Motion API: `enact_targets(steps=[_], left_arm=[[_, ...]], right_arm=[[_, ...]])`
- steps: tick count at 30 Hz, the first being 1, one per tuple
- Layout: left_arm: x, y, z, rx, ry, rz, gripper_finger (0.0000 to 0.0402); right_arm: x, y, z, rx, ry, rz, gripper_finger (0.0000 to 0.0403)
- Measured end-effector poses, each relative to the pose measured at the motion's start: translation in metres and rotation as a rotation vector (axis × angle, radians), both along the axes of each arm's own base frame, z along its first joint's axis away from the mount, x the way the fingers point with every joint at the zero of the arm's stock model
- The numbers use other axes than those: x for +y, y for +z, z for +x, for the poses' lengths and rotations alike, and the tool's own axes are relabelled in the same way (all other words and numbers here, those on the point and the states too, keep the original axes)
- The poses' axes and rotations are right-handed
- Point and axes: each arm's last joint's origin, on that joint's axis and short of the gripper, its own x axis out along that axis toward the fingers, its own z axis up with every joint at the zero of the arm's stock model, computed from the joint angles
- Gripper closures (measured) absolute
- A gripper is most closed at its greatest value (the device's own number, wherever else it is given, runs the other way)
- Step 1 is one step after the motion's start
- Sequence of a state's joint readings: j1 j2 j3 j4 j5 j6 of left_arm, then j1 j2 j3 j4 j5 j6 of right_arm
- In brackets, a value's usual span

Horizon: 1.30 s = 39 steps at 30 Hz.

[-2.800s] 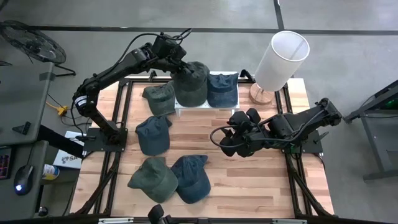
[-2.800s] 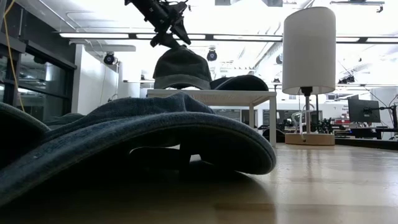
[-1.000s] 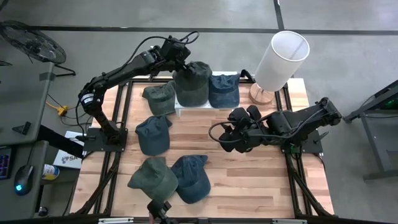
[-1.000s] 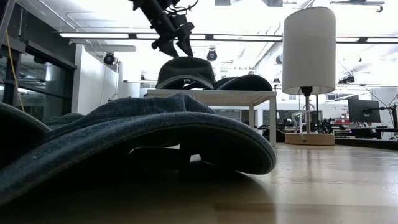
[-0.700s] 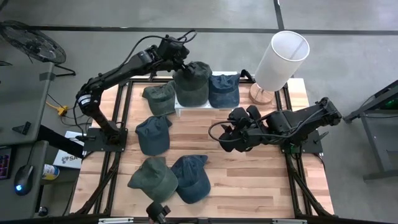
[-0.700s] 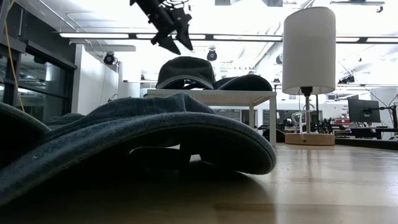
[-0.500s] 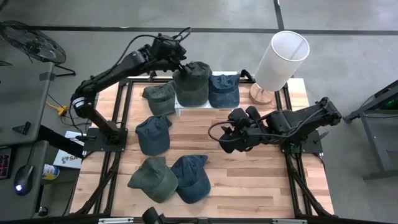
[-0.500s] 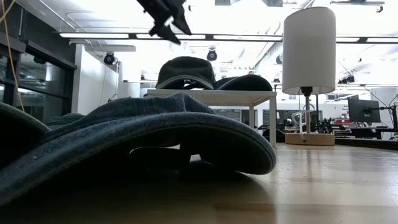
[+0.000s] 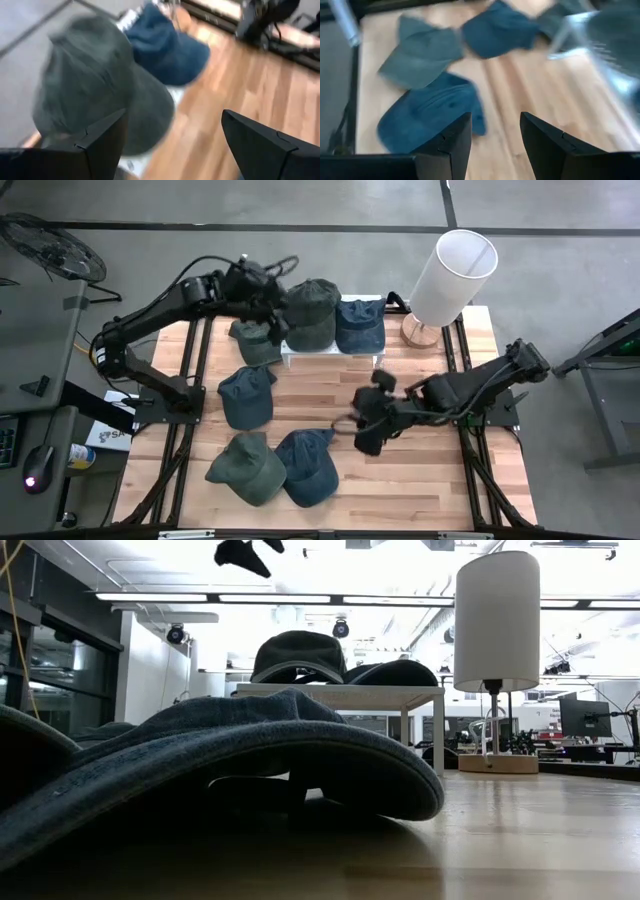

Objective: Pick & Place hat
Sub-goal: Stack the dark blue cap on the dark blue cap on the shelf

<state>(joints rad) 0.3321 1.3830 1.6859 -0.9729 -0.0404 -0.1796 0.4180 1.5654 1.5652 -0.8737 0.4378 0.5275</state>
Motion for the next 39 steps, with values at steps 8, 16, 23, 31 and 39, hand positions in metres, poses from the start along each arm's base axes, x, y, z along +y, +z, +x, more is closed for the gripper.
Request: enact_targets(steps=[8,16,23,31,39], left_arm=[[-0.049,-0.009,-0.007,0.146,0.015,-0.061,0.0085],[-0.1,-0.028,-0.004,0.192,0.043,-0.105,0.0085],[-0.142,-0.076,-0.004,0.252,0.095,-0.197,0.0085],[-0.183,-0.114,-0.015,0.25,0.175,-0.272,0.0085],[-0.201,-0.117,-0.032,0.193,0.227,-0.252,0.0085]], right_arm=[[0.033,-0.064,0.002,-0.057,0.242,0.028,0.0242],[0.046,-0.109,-0.007,-0.13,0.239,0.12,0.0242],[0.038,-0.129,-0.007,-0.212,0.156,0.231,0.0242],[0.026,-0.13,0.0,-0.236,0.253,0.074,0.0227],[0.007,-0.135,0.027,-0.27,0.226,0.196,0.0166]])
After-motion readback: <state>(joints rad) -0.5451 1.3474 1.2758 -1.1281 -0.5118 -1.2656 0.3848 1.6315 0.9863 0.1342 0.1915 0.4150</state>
